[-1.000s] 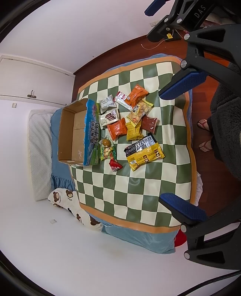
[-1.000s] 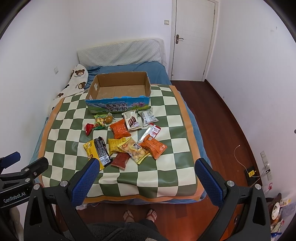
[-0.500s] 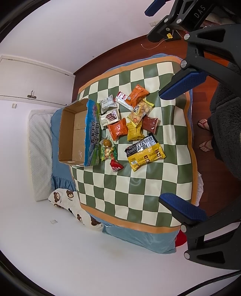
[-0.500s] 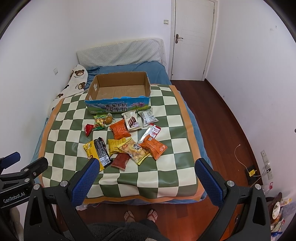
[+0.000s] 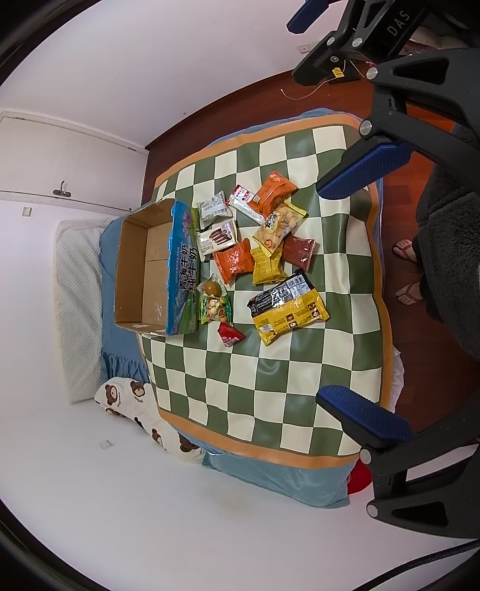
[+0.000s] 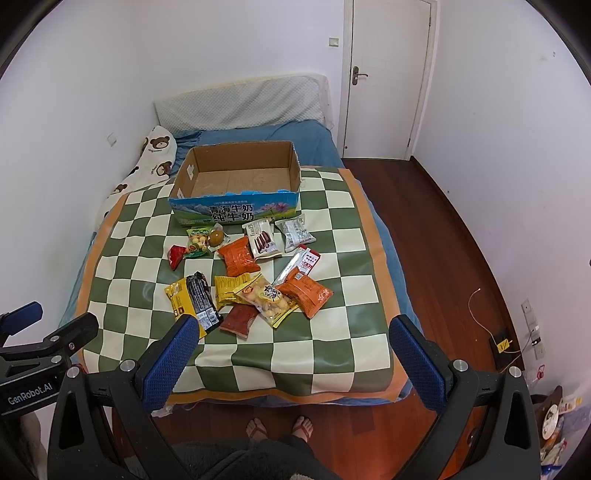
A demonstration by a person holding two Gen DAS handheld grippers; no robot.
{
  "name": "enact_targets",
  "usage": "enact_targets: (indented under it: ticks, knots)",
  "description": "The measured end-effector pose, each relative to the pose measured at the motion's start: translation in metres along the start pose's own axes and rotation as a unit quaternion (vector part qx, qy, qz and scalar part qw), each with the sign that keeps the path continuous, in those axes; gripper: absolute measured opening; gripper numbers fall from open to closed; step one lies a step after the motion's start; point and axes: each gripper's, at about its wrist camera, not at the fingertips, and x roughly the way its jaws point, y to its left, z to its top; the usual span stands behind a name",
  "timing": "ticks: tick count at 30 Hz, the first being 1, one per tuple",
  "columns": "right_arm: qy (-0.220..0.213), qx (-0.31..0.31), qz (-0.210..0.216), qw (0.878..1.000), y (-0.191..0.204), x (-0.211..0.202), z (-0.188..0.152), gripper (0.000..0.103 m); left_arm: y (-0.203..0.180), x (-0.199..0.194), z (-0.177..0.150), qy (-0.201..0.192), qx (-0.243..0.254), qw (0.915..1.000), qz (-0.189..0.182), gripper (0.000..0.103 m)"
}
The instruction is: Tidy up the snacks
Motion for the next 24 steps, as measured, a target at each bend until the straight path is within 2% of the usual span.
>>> enact_targets:
  ticks: [6, 12, 15, 19, 21, 24]
  knots:
    - [0.002, 0.001, 0.006, 1.0, 0.001, 0.003, 0.006, 0.103, 0.0, 0.002, 0.002, 0.002, -0.005, 1.0, 0.003, 0.103]
    - [0.025, 0.006, 0.032, 0.999, -0.005, 0.026, 0.011, 0.103, -0.001, 0.02, 0.005, 0.018, -0.023, 0.9995, 0.012, 0.103]
    - [0.046, 0.014, 0.053, 0.997, -0.009, 0.05, 0.013, 0.103, -0.002, 0.045, 0.001, 0.031, -0.03, 0.9987, 0.026, 0.103]
    - [0.076, 0.021, 0.078, 0.994, -0.013, 0.096, 0.015, 0.103, 0.007, 0.096, 0.005, 0.068, -0.055, 0.9953, 0.041, 0.103]
    - [0.089, 0.013, 0.085, 0.992, -0.009, 0.124, 0.018, 0.103, 0.013, 0.126, 0.008, 0.089, -0.066, 0.9922, 0.057, 0.103]
    - [0.11, -0.008, 0.097, 0.989, -0.002, 0.168, 0.019, 0.103, 0.021, 0.18, 0.013, 0.137, -0.095, 0.9846, 0.054, 0.103]
